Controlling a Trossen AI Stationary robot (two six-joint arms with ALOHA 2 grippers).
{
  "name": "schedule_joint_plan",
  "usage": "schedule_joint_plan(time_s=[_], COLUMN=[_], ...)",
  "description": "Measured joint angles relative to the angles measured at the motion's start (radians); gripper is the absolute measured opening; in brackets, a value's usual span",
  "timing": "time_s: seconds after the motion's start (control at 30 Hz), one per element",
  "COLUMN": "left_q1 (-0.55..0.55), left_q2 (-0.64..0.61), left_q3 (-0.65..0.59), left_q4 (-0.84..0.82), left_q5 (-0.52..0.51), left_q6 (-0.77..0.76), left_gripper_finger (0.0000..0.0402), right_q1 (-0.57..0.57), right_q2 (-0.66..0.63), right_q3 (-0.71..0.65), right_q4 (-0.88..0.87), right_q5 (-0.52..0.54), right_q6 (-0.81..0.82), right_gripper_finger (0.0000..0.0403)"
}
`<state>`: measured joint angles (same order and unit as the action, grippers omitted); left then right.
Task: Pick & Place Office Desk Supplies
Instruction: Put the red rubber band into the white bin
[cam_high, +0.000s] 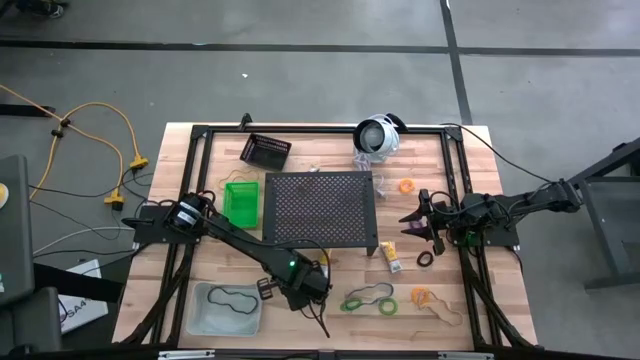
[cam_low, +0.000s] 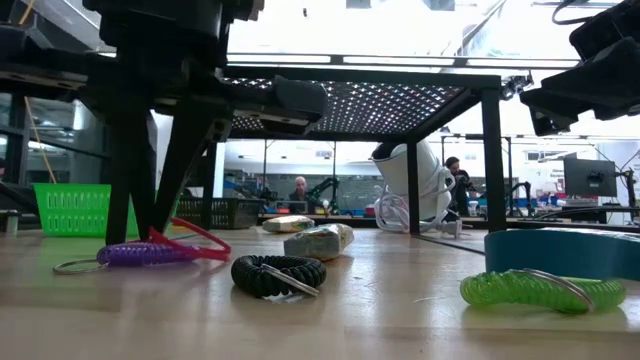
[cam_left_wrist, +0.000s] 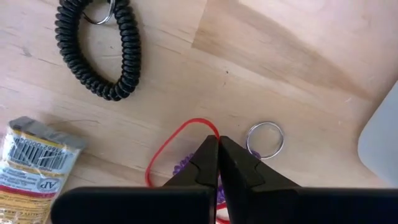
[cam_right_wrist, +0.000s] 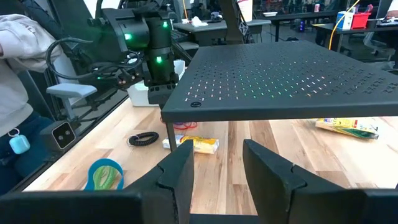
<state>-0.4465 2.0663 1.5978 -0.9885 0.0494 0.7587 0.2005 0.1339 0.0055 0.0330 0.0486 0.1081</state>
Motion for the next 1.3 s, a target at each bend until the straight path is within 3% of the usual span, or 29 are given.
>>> schedule_joint_plan(time_s=[0.63, 0.87, 1.3], left_q1=[-0.057, -0.053, -0.065], left_q2=[0.000, -0.007, -0.166], left_q3=[0.134, 0.239, 0.267], left_q4=[-0.049, -0.162, -0.252], left_q5=[-0.082, -0.125, -0.282], left_q6=[0.012, -0.025, -0.102], left_gripper_finger=[0.0001, 0.0001, 0.0001], right_q1=[0.000, 0.000, 0.000], right_q2=[0.000, 0.000, 0.000], right_q3=[0.000, 0.000, 0.000], right_q4=[0.000, 0.000, 0.000], right_q5=[0.000, 0.000, 0.000], right_q6=[0.000, 0.000, 0.000], right_gripper_finger=[0.0126, 0.0126, 0.0126])
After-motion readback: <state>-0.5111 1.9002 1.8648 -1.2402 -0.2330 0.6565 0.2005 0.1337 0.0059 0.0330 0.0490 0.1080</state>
